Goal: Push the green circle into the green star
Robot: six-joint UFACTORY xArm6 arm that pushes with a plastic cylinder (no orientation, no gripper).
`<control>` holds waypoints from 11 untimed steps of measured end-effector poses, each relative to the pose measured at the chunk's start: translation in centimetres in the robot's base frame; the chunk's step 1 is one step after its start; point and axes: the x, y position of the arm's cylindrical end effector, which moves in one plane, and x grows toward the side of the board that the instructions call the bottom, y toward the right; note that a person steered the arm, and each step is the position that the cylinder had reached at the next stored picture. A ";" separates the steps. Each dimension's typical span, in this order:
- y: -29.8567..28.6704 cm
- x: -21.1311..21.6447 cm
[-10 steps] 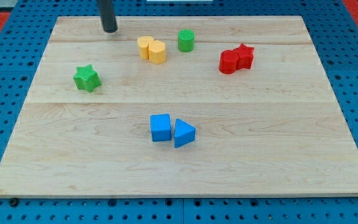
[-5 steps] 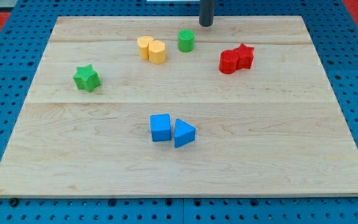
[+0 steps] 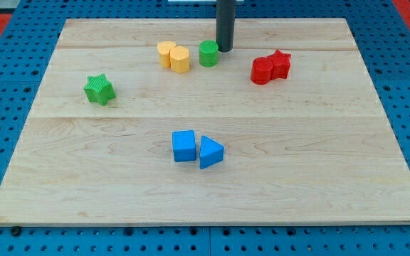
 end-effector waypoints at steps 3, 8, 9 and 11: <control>-3.2 -0.7; -6.2 -0.7; -10.1 -2.5; -16.4 -5.8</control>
